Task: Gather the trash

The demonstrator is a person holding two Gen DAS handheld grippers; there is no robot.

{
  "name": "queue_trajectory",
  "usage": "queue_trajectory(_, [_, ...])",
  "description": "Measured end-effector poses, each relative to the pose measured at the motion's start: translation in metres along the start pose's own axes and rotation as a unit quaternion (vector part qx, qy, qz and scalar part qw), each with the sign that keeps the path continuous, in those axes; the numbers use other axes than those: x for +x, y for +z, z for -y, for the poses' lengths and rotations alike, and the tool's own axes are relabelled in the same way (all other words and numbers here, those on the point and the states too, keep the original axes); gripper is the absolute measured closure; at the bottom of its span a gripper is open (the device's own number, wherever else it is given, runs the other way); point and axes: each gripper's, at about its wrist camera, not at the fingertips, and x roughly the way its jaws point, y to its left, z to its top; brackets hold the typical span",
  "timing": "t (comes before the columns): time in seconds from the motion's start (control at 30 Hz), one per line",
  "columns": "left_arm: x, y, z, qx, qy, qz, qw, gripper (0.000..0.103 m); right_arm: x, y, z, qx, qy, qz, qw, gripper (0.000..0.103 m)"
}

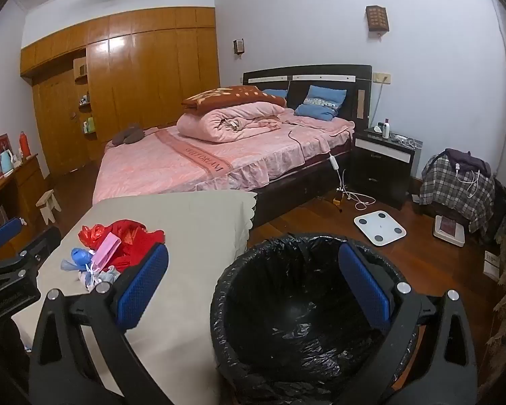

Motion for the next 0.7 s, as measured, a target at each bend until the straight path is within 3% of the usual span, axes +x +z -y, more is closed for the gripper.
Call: queue_trajectory(0.7, [-0.0002,-0.0001,-0.0006,-0.005,-0.004,0.001,1.0,0.006,0.0009,0.0012,-0.0003,0.0,0.001,0.001,1.0,0.005])
